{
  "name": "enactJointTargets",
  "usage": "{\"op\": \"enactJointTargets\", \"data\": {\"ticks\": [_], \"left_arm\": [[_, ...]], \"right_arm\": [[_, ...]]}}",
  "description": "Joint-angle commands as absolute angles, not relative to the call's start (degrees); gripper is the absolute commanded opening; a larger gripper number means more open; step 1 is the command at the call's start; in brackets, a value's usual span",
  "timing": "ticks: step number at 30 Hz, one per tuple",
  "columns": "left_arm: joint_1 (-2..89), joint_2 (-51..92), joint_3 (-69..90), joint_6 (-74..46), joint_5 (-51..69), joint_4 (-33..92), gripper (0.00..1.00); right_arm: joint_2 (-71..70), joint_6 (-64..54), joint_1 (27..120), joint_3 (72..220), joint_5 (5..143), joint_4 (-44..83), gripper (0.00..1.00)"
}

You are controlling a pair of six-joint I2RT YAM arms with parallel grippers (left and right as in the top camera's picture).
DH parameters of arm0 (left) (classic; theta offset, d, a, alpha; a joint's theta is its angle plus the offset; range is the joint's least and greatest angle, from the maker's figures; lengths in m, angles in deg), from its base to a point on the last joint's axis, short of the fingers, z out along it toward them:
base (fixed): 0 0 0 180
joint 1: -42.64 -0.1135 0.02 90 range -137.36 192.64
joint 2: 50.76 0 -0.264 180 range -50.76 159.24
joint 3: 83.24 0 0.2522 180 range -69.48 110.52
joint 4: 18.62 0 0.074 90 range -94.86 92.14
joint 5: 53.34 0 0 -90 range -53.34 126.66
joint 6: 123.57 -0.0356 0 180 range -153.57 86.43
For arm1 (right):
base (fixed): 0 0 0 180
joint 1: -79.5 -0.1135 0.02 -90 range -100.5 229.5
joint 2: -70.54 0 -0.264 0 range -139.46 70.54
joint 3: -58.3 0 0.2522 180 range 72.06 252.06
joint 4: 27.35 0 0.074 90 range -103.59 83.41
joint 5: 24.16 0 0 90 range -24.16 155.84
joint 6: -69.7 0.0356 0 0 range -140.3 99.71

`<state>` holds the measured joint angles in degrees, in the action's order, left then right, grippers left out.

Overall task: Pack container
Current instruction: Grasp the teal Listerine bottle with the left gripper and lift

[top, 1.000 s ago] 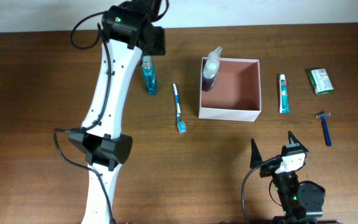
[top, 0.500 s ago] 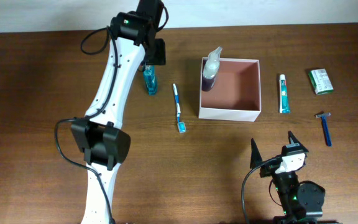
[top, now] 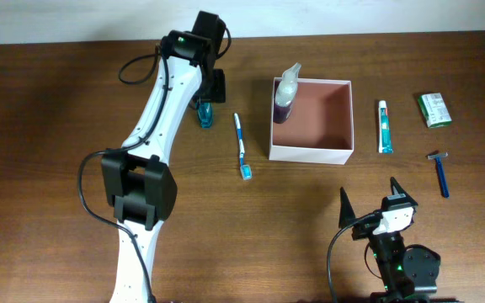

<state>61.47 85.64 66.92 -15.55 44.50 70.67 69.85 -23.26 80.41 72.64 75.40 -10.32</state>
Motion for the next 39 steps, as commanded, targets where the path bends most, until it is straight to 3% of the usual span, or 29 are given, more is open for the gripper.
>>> {"op": "enactJointTargets", "data": {"ticks": [1,13,25,29,36,39], "left_arm": [[61.14,85.53,65.15,-14.98,43.95,69.99,0.66],[60.99,85.53,64.58,-15.03,43.95,66.69,0.64],[60.62,85.53,64.58,-15.03,43.93,65.53,0.44],[60.62,85.53,64.58,-15.03,43.93,65.62,0.42],[60.57,85.46,64.67,-15.03,43.86,65.64,0.22],[60.57,85.16,65.43,-15.25,41.96,65.64,0.21]], "right_arm": [[70.33,-22.84,79.84,72.38,75.7,-9.95,0.99],[70.33,-22.84,79.84,72.38,75.7,-9.95,0.99],[70.33,-22.84,79.84,72.38,75.7,-9.95,0.99],[70.33,-22.84,79.84,72.38,75.7,-9.95,0.99],[70.33,-22.84,79.84,72.38,75.7,-9.95,0.99],[70.33,-22.84,79.84,72.38,75.7,-9.95,0.99]]}}
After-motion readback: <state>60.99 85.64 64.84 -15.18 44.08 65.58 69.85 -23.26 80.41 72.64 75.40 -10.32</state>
